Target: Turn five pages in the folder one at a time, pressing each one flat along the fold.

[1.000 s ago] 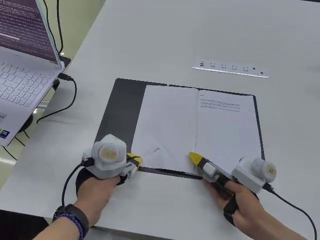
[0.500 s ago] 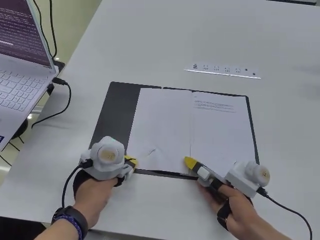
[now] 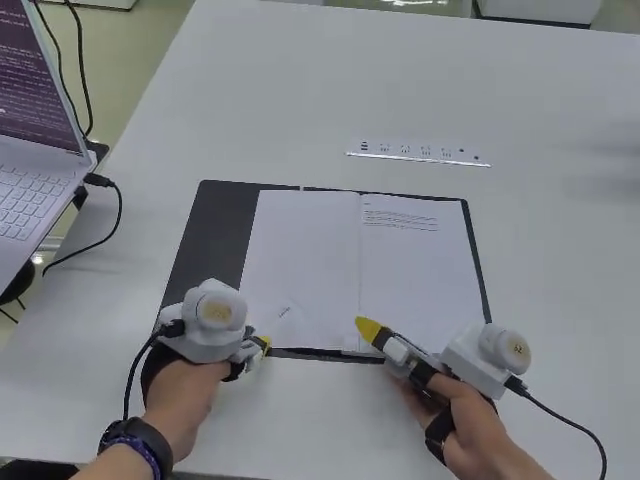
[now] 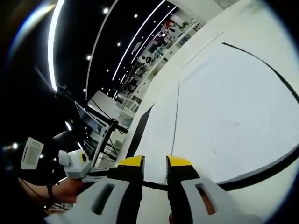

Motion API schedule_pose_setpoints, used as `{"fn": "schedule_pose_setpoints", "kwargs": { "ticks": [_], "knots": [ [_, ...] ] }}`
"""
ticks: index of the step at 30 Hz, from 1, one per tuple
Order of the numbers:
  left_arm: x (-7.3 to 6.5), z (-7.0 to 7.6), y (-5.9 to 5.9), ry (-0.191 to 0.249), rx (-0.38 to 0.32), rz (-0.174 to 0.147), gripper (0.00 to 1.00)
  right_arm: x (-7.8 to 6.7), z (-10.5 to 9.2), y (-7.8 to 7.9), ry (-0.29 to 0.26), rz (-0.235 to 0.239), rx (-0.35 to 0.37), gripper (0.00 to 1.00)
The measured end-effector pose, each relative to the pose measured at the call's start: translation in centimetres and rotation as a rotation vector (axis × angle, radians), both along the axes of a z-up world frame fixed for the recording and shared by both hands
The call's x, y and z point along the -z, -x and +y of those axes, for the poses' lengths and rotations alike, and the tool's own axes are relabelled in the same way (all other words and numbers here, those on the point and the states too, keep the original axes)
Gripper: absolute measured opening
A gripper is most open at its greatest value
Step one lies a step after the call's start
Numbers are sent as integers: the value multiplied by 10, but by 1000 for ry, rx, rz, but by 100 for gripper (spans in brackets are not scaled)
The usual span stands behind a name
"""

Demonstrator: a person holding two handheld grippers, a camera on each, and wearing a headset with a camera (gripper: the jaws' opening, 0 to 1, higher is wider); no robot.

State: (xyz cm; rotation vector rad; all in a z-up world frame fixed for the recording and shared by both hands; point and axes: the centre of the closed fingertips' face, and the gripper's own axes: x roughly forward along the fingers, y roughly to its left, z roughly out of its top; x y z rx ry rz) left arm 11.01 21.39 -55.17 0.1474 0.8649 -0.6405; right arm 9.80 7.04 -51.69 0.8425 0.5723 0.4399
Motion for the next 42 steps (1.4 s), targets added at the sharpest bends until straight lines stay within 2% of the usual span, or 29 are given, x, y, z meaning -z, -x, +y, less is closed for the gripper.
{"fn": "schedule_pose_setpoints", "kwargs": {
  "ticks": [3, 7, 12, 16, 22, 26, 29, 32, 38, 40, 42],
  "knots": [
    [-9, -13, 4, 46, 3, 8, 22, -5, -16, 11, 31, -12, 14, 22],
    [-16, -30, 5, 77, 23, -2, 25, -4, -47, 24, 124, -5, 25, 26],
    [-23, -54, 10, 108, 61, -14, 27, -8, -87, 35, 164, -3, 100, 32],
    [-26, -75, 14, 127, 108, -22, 30, -13, -114, 40, 163, 7, 176, 38],
    [-34, -114, 18, 171, 188, -41, 31, -21, -142, 47, 179, 4, 231, 44],
    [-35, -138, 20, 189, 226, -41, 33, -25, -154, 53, 183, 3, 260, 46],
    [-42, -160, 21, 214, 260, -56, 35, -24, -163, 56, 187, 7, 275, 47],
    [-43, -176, 20, 217, 284, -59, 36, -22, -168, 57, 190, 11, 282, 48],
    [-40, -199, 20, 207, 332, -70, 38, -21, -171, 57, 182, 10, 283, 49],
    [-37, -205, 20, 211, 334, -56, 38, -20, -173, 56, 159, 10, 289, 50],
    [-34, -213, 21, 212, 340, -53, 39, -18, -173, 57, 158, 13, 285, 51]
  ]
}}
